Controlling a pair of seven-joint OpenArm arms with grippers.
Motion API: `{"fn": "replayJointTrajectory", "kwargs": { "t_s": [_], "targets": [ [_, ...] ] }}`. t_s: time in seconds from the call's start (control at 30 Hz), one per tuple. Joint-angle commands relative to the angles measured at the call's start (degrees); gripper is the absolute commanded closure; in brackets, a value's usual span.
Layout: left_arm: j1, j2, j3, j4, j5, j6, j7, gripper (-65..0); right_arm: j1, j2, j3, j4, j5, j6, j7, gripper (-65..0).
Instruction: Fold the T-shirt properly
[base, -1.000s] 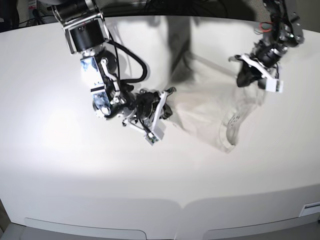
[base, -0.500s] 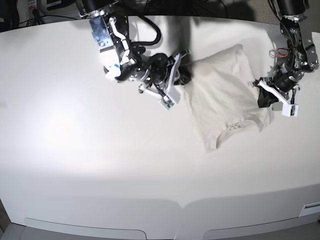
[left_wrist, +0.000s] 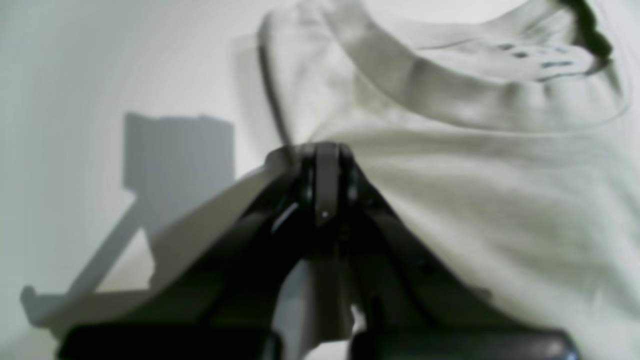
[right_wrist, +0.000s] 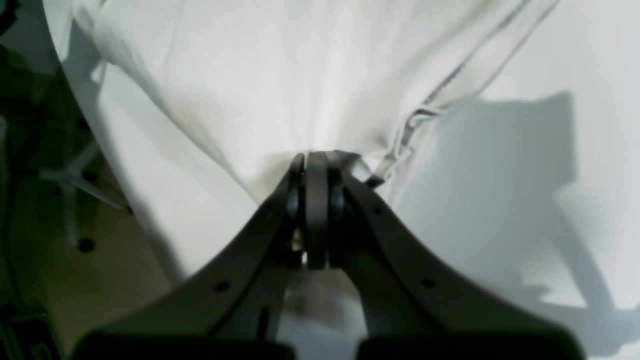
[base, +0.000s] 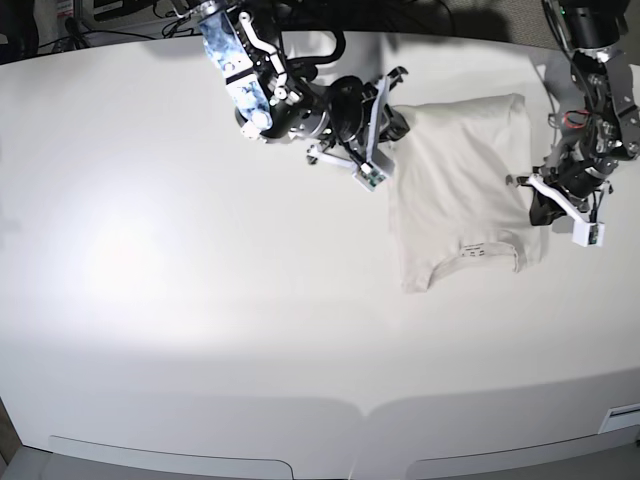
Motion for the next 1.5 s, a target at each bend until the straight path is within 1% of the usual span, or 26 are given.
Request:
{"fn": "replayJointTrajectory", "kwargs": {
  "t_s": [0.0, 0.13, 0.23, 0.27, 0.37, 0.47, 0.53, 0.63, 0.73, 0.87, 0.93, 1.0, 1.1, 1.17, 1.23, 1.33, 1.47],
  "targets": [
    [-0.28, -1.73, -0.33, 1.09, -1.16, 0.74, -0.22, 0.0, 0.37, -0.26, 0.09, 1.88, 0.26, 0.35, 0.37, 0.0],
    [1.75, -4.17, -0.33, 6.58, -8.76, 0.5, 2.56, 0.0, -0.46, -0.13, 0.28, 8.02, 0.2, 0.35, -2.38, 0.0],
    [5.2, -6.03, -0.33, 12.94, -12.04, 0.61, 4.46, 0.0, -1.42, 0.13, 1.75, 13.81, 0.31, 0.07, -4.61, 0.0],
    [6.86, -6.51, -0.33, 14.95, -12.72, 0.87, 4.44, 0.0, -1.77, 0.7, 2.47, 15.47, 0.33, -0.59, -4.87, 0.0],
    [12.44, -7.3, -0.35, 19.76, -13.97, 3.3, 3.58, 0.0, -3.5, 3.8, 5.49, 19.65, 0.48, -1.86, -4.96, 0.0],
    [18.01, -7.58, -0.72, 22.03, -14.14, 3.54, 0.83, 0.0, -6.38, 6.93, 9.9, 22.62, 0.98, -2.01, -4.96, 0.0],
    [21.35, -7.58, -1.42, 22.73, -14.16, 3.54, -1.22, 0.0, -8.76, 8.66, 13.35, 24.02, 3.5, -1.99, -5.07, 0.0],
    [26.01, -7.56, -2.95, 24.06, -14.25, 3.54, -1.62, 0.0, -12.92, 10.58, 19.02, 26.01, 6.86, -1.77, -6.38, 0.0],
    [31.23, -7.54, -5.51, 25.57, -16.9, 3.52, -1.57, 0.0, -17.51, 11.13, 24.94, 29.03, 6.97, -0.63, -7.21, 0.0],
    [38.03, -7.54, -10.38, 27.12, -21.2, 3.34, -1.11, 0.0, -23.61, 11.13, 31.74, 33.38, 7.04, -0.5, -9.29, 0.0],
    [41.24, -7.52, -12.28, 27.56, -22.45, 2.19, -0.57, 0.0, -26.75, 11.1, 34.56, 34.82, 7.04, -0.5, -9.46, 0.0],
    [44.26, -7.52, -13.46, 27.58, -22.69, 1.7, -0.44, 0.0, -29.83, 11.1, 36.83, 35.74, 7.23, -0.5, -9.46, 0.0],
    [48.54, -7.5, -14.29, 27.58, -22.67, 1.25, -0.57, 0.0, -34.58, 11.1, 39.6, 36.61, 11.34, -0.37, -9.46, 0.0],
    [51.15, -7.41, -14.29, 27.58, -22.64, 0.55, -0.57, 0.0, -38.03, 11.1, 40.74, 37.22, 13.14, -0.35, -9.46, 0.0],
    [53.44, -6.69, -14.29, 27.58, -22.18, 0.0, -0.74, 0.0, -41.92, 11.1, 41.11, 37.51, 13.46, -0.35, -9.44, 0.0],
    [56.26, -4.9, -14.27, 27.58, -19.87, -2.67, -1.22, 0.0, -48.59, 10.95, 41.11, 37.51, 13.44, -0.22, -8.9, 0.0],
    [58.45, -2.12, -14.27, 27.56, -14.58, -5.75, -3.19, 0.0, -57.31, 10.95, 41.11, 37.51, 13.38, -0.2, -5.05, 0.0]
  ]
}}
